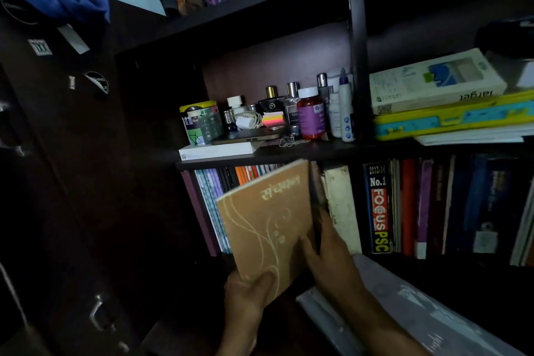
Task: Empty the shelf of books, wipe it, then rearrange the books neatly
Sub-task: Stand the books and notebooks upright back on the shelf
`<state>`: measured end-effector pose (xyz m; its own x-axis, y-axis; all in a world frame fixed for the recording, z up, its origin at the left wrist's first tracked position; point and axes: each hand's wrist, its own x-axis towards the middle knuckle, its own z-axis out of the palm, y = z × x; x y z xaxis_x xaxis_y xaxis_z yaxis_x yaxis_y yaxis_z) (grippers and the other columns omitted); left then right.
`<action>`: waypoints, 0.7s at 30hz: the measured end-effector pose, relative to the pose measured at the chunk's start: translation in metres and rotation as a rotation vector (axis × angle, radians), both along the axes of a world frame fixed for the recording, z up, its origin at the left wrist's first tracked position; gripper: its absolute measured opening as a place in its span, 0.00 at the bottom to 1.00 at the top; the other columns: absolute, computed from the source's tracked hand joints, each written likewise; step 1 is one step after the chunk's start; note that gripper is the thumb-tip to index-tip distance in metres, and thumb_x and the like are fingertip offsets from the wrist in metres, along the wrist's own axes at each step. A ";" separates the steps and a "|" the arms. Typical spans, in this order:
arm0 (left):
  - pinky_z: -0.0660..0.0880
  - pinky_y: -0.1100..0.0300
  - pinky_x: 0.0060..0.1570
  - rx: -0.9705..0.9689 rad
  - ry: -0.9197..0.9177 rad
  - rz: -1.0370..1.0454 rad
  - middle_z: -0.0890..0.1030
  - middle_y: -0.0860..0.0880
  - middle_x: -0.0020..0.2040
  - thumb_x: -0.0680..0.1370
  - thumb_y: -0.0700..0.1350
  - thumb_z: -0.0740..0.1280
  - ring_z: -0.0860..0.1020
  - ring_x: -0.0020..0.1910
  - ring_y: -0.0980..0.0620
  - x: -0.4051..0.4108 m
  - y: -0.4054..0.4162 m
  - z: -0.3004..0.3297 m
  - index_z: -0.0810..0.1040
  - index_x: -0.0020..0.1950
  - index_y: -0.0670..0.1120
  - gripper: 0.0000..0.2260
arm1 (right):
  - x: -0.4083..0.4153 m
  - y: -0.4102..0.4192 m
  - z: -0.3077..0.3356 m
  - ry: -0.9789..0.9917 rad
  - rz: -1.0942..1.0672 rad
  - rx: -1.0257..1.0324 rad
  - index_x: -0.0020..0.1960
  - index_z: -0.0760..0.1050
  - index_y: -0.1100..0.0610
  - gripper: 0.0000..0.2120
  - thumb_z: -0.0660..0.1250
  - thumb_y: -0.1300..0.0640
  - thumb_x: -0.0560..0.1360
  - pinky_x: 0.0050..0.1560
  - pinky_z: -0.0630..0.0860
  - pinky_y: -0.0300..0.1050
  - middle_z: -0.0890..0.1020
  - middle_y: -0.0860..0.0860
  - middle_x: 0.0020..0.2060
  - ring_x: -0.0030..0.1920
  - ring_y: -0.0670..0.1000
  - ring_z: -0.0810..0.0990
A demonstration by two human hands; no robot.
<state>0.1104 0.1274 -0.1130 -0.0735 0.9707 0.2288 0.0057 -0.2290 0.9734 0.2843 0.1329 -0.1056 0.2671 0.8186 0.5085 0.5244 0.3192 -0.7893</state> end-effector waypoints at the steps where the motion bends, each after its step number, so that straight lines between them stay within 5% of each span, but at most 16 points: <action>1: 0.83 0.55 0.46 0.014 0.052 0.006 0.87 0.51 0.44 0.69 0.47 0.78 0.86 0.45 0.52 0.001 -0.001 0.000 0.86 0.48 0.48 0.10 | 0.001 -0.001 0.001 0.003 -0.005 0.009 0.79 0.51 0.40 0.30 0.61 0.49 0.82 0.67 0.70 0.44 0.70 0.42 0.72 0.68 0.44 0.72; 5: 0.80 0.53 0.53 0.117 0.232 0.003 0.87 0.55 0.46 0.67 0.64 0.69 0.85 0.48 0.55 0.003 -0.002 -0.001 0.87 0.47 0.53 0.19 | 0.003 -0.002 0.002 0.012 0.012 0.035 0.75 0.50 0.32 0.27 0.59 0.49 0.83 0.65 0.69 0.41 0.70 0.38 0.69 0.64 0.39 0.72; 9: 0.75 0.67 0.51 0.232 0.447 -0.091 0.84 0.67 0.48 0.77 0.56 0.69 0.81 0.50 0.68 0.007 -0.006 -0.001 0.81 0.48 0.62 0.02 | 0.004 -0.002 0.002 -0.010 0.011 0.033 0.73 0.53 0.33 0.23 0.56 0.53 0.85 0.68 0.59 0.30 0.64 0.32 0.69 0.66 0.31 0.66; 12: 0.74 0.67 0.57 0.328 0.629 -0.205 0.81 0.65 0.59 0.77 0.61 0.64 0.77 0.59 0.68 0.009 -0.004 -0.004 0.76 0.62 0.63 0.14 | 0.003 0.000 0.005 -0.018 -0.004 -0.004 0.75 0.61 0.40 0.19 0.54 0.53 0.86 0.69 0.65 0.34 0.70 0.37 0.67 0.63 0.33 0.70; 15: 0.68 0.72 0.61 0.378 0.709 -0.263 0.74 0.67 0.67 0.77 0.64 0.62 0.71 0.65 0.72 0.013 -0.002 -0.004 0.71 0.72 0.60 0.24 | 0.003 -0.003 0.012 -0.098 -0.021 0.007 0.70 0.66 0.39 0.14 0.55 0.46 0.85 0.58 0.70 0.28 0.75 0.22 0.54 0.53 0.29 0.75; 18: 0.65 0.75 0.63 0.380 0.731 -0.271 0.71 0.68 0.70 0.78 0.66 0.59 0.67 0.67 0.75 0.015 -0.001 -0.007 0.68 0.76 0.58 0.28 | 0.005 -0.004 0.013 -0.229 -0.108 0.053 0.60 0.72 0.34 0.12 0.59 0.33 0.80 0.58 0.76 0.44 0.79 0.27 0.48 0.50 0.34 0.80; 21: 0.64 0.77 0.62 0.384 0.801 -0.226 0.70 0.68 0.69 0.79 0.67 0.54 0.67 0.65 0.77 0.016 0.000 -0.010 0.66 0.77 0.58 0.28 | 0.005 0.002 0.004 -0.107 -0.064 0.018 0.55 0.76 0.38 0.18 0.66 0.28 0.73 0.59 0.79 0.58 0.85 0.41 0.48 0.50 0.46 0.84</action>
<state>0.1261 0.1273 -0.1231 0.4285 0.7892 0.4399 0.5620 -0.6141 0.5542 0.2894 0.1349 -0.1013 0.2620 0.7919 0.5516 0.6252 0.2961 -0.7221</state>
